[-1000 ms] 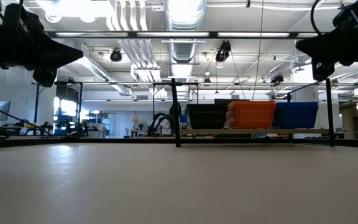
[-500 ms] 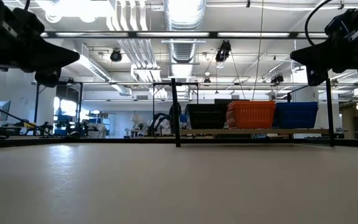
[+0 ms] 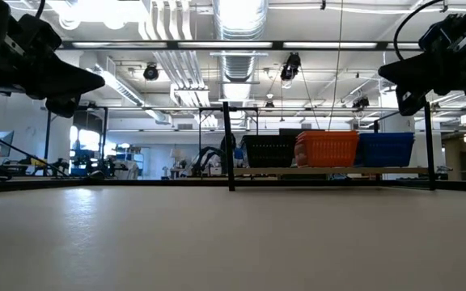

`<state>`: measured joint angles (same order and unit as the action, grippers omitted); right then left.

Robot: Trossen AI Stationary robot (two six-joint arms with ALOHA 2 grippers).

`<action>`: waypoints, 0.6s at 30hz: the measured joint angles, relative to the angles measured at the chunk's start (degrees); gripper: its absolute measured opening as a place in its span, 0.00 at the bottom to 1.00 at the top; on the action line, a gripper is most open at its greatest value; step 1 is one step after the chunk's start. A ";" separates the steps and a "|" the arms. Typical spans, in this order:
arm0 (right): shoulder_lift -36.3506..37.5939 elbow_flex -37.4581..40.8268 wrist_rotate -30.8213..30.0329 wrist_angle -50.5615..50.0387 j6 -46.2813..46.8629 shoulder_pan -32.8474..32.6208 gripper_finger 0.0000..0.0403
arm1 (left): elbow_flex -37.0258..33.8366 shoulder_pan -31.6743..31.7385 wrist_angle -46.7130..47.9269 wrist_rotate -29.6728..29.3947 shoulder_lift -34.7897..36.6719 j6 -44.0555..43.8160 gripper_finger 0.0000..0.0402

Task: Stack baskets on shelf by color
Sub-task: Return to Home Position

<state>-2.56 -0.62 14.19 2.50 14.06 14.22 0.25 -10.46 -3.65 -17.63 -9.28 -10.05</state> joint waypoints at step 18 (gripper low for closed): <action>-2.81 0.00 -3.74 -0.50 -4.67 -5.46 0.02 | 0.00 6.96 -4.39 5.70 3.09 2.35 0.00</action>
<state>-5.37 -0.62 10.46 2.00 9.39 8.75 0.25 -3.49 -8.04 -11.93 -6.20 -7.70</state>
